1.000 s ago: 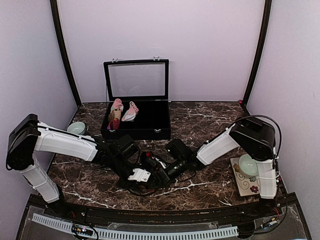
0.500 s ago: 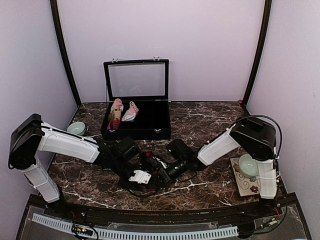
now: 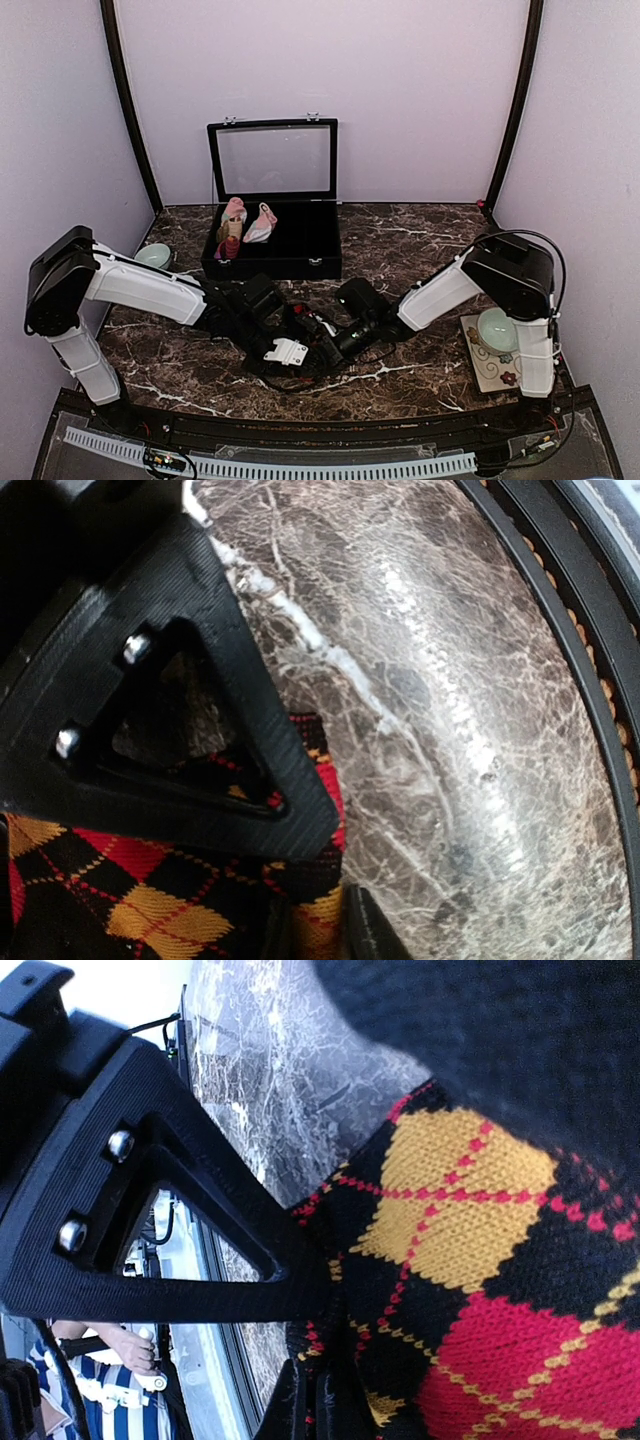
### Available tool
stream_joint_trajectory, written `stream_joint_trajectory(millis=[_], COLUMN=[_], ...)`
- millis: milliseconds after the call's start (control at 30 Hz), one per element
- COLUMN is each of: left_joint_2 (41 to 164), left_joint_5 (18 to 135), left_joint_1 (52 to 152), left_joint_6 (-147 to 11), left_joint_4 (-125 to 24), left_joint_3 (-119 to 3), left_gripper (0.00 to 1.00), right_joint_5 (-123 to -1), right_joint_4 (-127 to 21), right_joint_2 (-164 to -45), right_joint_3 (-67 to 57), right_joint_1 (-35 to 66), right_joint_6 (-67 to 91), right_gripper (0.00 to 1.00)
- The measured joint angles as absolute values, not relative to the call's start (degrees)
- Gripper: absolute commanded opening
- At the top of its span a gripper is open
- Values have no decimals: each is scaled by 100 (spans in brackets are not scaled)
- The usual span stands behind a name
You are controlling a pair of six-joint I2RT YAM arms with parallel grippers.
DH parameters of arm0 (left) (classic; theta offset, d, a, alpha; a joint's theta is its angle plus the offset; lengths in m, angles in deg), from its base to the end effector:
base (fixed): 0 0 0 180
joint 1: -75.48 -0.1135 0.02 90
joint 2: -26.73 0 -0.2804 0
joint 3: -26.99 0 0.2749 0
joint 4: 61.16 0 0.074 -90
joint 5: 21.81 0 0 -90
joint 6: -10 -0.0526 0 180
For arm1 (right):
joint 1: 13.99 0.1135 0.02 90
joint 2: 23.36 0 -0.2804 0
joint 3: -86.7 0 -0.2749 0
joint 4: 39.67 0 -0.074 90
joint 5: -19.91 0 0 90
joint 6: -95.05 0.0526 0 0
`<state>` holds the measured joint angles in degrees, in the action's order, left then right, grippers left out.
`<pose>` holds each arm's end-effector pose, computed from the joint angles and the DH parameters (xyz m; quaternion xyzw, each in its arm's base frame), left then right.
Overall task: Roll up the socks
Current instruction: Pick up the sock from the center of the board.
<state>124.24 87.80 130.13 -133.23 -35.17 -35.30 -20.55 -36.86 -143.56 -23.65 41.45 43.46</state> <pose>0.1827 -0.2881 0.1247 0.7965 0.5276 -0.1680 0.2429 0.1987 0.3591 0.0635 0.2748 -0.8152 -0.5060 0.0619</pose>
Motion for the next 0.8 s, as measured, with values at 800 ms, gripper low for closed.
stream_joint_trajectory(millis=[800], left_joint_2=[13021], left_joint_5=[10216], left_joint_1=[12285], left_joint_6=[-13091], left_joint_4=[-2407], left_joint_3=[-4160], left_gripper=[0], right_joint_5=[-5213], right_joint_4=[-4788], right_joint_2=[-11895], right_joint_3=[-3959], right_joint_1=[4200], right_joint_6=[2842], right_gripper=[37])
